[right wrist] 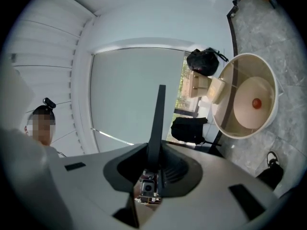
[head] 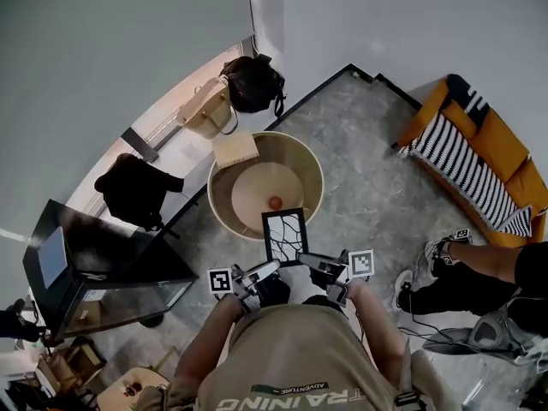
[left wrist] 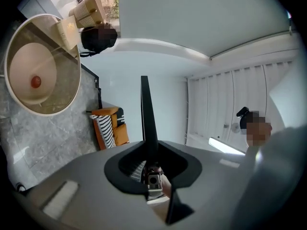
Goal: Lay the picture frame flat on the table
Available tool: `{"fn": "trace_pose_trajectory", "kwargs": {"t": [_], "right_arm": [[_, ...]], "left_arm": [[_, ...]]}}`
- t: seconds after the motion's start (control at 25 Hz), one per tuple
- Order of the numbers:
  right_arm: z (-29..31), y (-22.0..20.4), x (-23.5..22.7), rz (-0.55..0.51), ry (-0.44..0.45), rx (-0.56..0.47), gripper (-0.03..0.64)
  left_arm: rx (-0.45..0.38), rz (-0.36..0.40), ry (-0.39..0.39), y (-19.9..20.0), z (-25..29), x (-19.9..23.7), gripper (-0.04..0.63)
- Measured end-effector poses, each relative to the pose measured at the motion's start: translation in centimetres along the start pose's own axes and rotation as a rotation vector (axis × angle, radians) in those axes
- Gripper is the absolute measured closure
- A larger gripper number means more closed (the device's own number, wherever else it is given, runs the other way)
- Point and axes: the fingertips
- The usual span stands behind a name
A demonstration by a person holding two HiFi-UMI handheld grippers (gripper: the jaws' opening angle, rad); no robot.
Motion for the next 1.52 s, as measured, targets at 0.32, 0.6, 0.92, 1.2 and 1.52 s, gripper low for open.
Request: {"fn": "trace_pose_trajectory", "kwargs": {"t": [0.32, 0.6, 0.92, 1.2, 1.52], "right_arm": [[4.6, 4.0, -1.5, 0.013, -0.041, -0.066, 0.552], [5.2, 6.2, -3.6, 0.044, -0.088, -0.062, 0.552], [7.3, 10.0, -6.4, 0.034, -0.086, -0.040, 0.552], [5.9, 15.4, -10.9, 0.101, -0.078, -0.037, 0.552], [3.8, 22.0, -20.5, 0.140, -0.085, 0.026, 0.552]], "left_arm": [[0.053, -0.002, -0.019, 6.5, -0.3, -0.5, 0.522], [0.058, -0.011, -0.009, 9.3, 0.4, 0.8, 0.522], [0.008, -0.050, 0.024, 13.6, 1.5, 2.2, 0.522], [0.016, -0.087, 0.041, 17.8, 6.4, 5.1, 0.522], [-0.030, -0.149, 0.119, 23.7, 12.5, 12.7, 0.522]]}}
Point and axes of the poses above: the fingertips, and each gripper's own axes: z forward along the fingers, x to its left, y out of its top, and after that the axes turned 7 degrees about -z, right-handed
